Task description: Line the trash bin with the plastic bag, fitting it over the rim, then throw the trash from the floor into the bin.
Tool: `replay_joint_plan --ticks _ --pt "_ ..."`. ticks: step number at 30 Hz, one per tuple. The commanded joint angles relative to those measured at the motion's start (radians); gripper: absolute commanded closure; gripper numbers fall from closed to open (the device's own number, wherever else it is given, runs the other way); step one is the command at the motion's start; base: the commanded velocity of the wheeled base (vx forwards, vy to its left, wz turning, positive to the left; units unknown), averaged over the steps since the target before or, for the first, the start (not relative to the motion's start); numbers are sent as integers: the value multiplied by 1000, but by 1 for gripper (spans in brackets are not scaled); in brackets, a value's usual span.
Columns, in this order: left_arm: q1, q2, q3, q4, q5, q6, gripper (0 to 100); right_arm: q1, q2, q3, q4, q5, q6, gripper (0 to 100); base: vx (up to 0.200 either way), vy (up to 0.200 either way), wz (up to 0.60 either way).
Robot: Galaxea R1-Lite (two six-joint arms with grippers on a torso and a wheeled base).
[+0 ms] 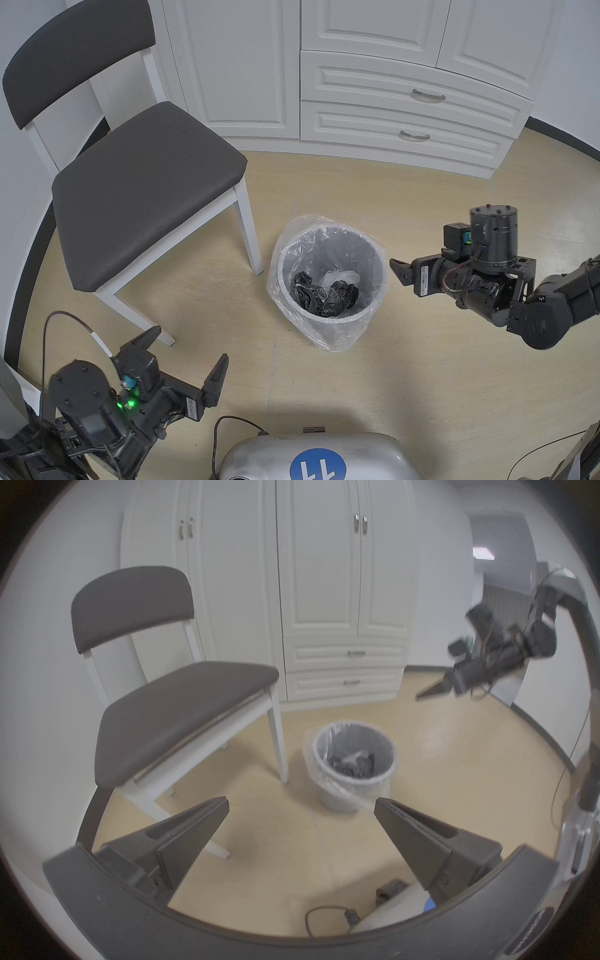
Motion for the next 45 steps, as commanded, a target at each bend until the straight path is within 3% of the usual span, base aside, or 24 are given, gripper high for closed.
replay_joint_plan --ticks 1,4,9,15,28,35,45 --pt "53 288 10 -7 1 -24 0 -54 -45 212 -262 -61 -202 0 0 0 0" --pt "170 454 -97 -9 -4 67 0 -74 -28 248 -384 -60 -260 0 0 0 0" --pt "288 633 -301 -9 -64 88 0 -86 -24 255 -403 -60 -260 0 0 0 0" --pt "346 753 -534 -1 -169 88 0 -104 -22 249 -404 -50 -260 0 0 0 0" --pt "378 965 -1031 111 -214 81 0 -137 -7 239 -409 -47 -260 0 0 0 0" --pt "374 968 -1112 128 -222 78 0 -149 11 225 -423 -47 -260 0 0 0 0" --pt "351 905 -1088 113 -223 46 0 -152 36 211 -423 -47 -260 0 0 0 0"
